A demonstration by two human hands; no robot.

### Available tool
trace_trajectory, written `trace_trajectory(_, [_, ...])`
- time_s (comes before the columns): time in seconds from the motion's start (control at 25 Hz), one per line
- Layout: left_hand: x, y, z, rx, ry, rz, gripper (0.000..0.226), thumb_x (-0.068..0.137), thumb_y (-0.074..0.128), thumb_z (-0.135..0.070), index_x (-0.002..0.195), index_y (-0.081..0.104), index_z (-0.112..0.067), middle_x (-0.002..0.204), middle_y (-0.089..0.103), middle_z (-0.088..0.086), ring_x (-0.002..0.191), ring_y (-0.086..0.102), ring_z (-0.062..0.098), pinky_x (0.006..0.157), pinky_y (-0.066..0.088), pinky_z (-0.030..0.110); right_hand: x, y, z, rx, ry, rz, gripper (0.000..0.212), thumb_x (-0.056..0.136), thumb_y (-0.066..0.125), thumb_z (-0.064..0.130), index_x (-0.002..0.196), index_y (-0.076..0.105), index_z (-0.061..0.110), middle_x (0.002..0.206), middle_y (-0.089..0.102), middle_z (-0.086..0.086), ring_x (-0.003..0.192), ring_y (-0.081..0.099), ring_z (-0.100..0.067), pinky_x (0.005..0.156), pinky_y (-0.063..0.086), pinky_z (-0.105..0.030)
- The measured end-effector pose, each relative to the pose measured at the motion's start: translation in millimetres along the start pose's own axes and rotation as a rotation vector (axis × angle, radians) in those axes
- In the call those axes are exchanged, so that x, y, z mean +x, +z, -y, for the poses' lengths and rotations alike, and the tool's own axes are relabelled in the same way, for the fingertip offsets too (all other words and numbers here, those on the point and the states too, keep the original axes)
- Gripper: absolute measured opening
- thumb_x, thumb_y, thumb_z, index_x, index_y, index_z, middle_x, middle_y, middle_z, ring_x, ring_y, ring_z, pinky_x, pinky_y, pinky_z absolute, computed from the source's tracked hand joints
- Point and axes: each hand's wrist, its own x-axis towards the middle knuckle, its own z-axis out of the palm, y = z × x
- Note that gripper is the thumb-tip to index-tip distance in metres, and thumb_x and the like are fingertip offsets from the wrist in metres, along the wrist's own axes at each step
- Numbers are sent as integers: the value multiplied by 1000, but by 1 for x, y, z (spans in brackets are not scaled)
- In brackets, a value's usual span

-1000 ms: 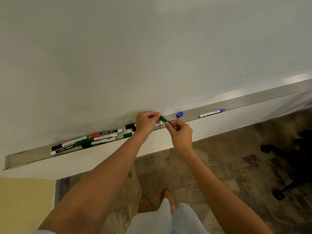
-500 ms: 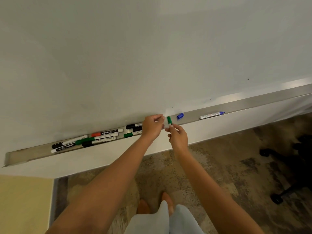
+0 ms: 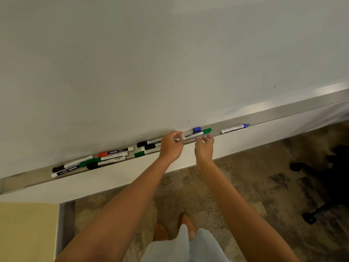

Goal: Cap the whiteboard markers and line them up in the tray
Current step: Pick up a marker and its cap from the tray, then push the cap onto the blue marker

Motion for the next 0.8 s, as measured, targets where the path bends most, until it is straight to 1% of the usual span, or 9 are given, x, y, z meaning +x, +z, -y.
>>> trace_trajectory(0.12, [5,6,-1,64,43,14,28,93,54,-10,118,65,-15,116,65,0,86,58,7,72,44,16,9,-18,-4,-170,-169,-35,39,96,52,4,132,43,17,132,49,-1,118,53,-18,96,47,-28])
trace_trajectory(0.2, [7,11,-4,117,111,13,26,93,54,-9,116,65,-14,116,64,1,88,57,8,76,44,18,22,-37,-1,-332,-326,-78,38,94,52,-2,128,47,16,131,50,-3,116,52,-14,97,46,-25])
trace_trajectory(0.32, [14,18,-15,221,222,34,25,93,53,-9,115,64,-13,111,62,4,87,56,11,75,43,21,49,-68,8,-629,-494,-124,45,92,51,-8,131,46,13,136,45,-6,123,44,-18,105,40,-31])
trace_trajectory(0.4, [18,22,-21,322,299,54,26,92,51,-8,116,64,-11,109,62,5,89,59,18,75,43,22,68,-84,14,-914,-558,-146,55,87,52,-13,136,44,12,141,43,-8,128,38,-25,106,38,-37])
trace_trajectory(0.48, [22,26,-26,421,367,78,29,92,50,-6,118,63,-9,113,61,7,100,58,22,82,45,25,83,-97,19,-1231,-618,-138,64,84,54,-12,140,40,13,147,38,-9,134,31,-31,109,33,-43])
trace_trajectory(0.52, [23,28,-27,459,390,96,31,92,49,-5,120,61,-8,116,60,6,104,57,22,87,46,28,90,-102,22,-1339,-645,-131,64,83,54,-12,140,40,14,148,37,-9,136,28,-32,109,30,-44])
trace_trajectory(0.6, [26,32,-29,529,428,141,34,92,48,-3,124,58,-8,120,57,6,106,56,22,89,50,34,100,-108,27,-1438,-699,-126,62,81,51,-13,136,46,17,147,40,-7,136,28,-31,109,26,-45])
trace_trajectory(0.68, [30,36,-30,592,445,184,36,91,48,-1,126,56,-7,122,54,7,106,55,23,88,51,37,104,-110,30,-1418,-749,-123,56,81,51,-15,127,55,18,139,49,-5,131,36,-28,109,23,-45])
trace_trajectory(0.8, [34,42,-29,642,424,209,40,90,47,3,129,54,-7,125,54,8,110,53,24,88,50,39,107,-109,31,-1356,-858,-80,38,86,54,-11,107,64,19,113,65,-2,113,52,-24,105,23,-39])
